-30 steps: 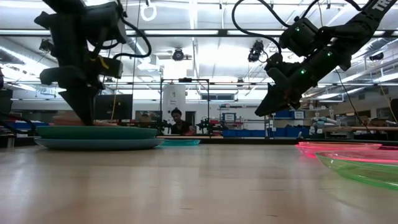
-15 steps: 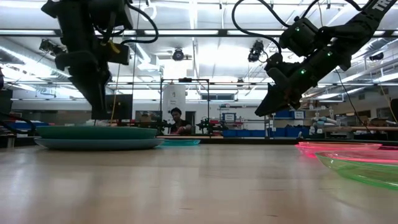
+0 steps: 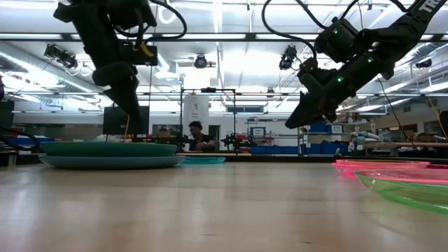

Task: Stack plastic plates
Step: Stack the light blue plate on top of the brown plate

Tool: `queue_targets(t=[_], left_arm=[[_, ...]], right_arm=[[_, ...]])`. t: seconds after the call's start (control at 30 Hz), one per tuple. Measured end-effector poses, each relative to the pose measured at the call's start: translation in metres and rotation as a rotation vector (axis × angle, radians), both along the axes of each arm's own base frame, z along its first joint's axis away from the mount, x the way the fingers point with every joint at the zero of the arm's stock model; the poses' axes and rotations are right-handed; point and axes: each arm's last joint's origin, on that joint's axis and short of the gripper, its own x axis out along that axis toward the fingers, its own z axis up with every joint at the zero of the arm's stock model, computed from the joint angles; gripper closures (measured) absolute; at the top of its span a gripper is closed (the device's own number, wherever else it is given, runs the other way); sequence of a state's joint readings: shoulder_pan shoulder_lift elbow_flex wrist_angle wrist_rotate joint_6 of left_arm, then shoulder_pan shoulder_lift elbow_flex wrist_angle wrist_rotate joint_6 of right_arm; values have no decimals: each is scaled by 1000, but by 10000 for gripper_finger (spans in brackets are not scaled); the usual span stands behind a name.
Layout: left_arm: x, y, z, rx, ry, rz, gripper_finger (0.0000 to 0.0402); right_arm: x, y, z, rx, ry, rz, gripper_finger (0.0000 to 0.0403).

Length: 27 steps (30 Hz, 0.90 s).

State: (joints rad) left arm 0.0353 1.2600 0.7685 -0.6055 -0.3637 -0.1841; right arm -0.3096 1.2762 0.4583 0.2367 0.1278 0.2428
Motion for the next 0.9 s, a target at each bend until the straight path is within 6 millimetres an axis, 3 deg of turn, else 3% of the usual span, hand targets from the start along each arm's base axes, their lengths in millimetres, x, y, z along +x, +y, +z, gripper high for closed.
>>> queue_targets(t=[0.17,0.33,0.9], left_arm=[[13,1,-2,8,21,-12,256],[40,2,-5,51,106,-106,256],[103,38,-11,34,218,-195,256]], right_arm=[[1,0,2,-6,-17,1,302],[2,0,3,-15,-26,6,302],[1,0,1,-23,-4,17,302]])
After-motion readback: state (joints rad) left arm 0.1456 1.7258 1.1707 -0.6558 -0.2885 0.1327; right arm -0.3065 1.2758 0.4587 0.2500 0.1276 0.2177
